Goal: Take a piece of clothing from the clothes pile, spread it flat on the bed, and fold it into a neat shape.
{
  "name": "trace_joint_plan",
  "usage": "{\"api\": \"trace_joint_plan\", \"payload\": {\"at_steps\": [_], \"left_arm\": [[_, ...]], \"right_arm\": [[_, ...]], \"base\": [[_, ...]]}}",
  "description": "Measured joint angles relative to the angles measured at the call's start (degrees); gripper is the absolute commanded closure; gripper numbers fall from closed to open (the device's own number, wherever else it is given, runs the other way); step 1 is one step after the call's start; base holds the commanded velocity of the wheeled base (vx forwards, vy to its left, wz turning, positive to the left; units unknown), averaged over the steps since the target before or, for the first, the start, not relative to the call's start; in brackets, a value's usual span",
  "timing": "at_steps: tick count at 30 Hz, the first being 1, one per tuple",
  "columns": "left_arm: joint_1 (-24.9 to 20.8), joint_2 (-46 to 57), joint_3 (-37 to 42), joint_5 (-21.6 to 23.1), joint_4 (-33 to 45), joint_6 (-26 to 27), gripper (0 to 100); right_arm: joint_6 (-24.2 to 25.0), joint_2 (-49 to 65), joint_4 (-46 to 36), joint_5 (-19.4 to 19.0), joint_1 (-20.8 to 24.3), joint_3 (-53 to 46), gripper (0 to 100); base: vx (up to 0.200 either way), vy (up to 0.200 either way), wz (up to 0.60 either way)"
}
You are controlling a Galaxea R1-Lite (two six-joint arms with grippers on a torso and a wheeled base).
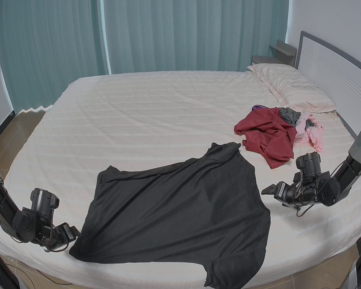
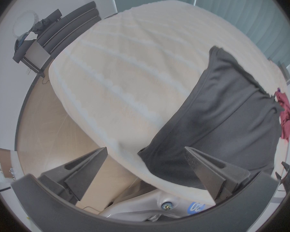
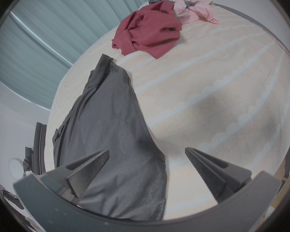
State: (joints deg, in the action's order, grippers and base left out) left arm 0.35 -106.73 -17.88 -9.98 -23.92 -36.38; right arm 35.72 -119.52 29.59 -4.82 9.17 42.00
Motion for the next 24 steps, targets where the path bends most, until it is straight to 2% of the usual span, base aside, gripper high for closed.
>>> {"api": "trace_joint_plan", "payload": {"at_steps": [5, 7, 12, 15, 24], "left_arm": [[1.1, 3.9, -2.0, 6.2, -0.8, -0.3, 0], [1.5, 5.0, -2.9, 7.2, -1.2, -0.7, 0], [1.7, 6.6, -3.5, 7.6, -2.8, -2.4, 0], [1.8, 7.1, -3.5, 7.6, -3.4, -3.4, 0], [1.7, 7.4, -3.5, 7.9, -3.7, -3.9, 0]], "right_arm": [[2.6, 3.9, 0.0, 0.1, 0.2, -0.1, 0], [2.9, 5.2, 0.1, 0.1, 0.5, -0.5, 0], [3.2, 6.9, 0.1, 0.1, 1.3, -1.5, 0], [3.2, 7.3, 0.1, 0.1, 1.4, -1.9, 0], [3.1, 8.1, 1.5, 0.1, 2.5, -3.8, 0]], "base": [[0.000, 0.000, 0.00], [0.000, 0.000, 0.00], [0.000, 0.000, 0.00], [0.200, 0.000, 0.00], [0.000, 0.000, 0.00]]}}
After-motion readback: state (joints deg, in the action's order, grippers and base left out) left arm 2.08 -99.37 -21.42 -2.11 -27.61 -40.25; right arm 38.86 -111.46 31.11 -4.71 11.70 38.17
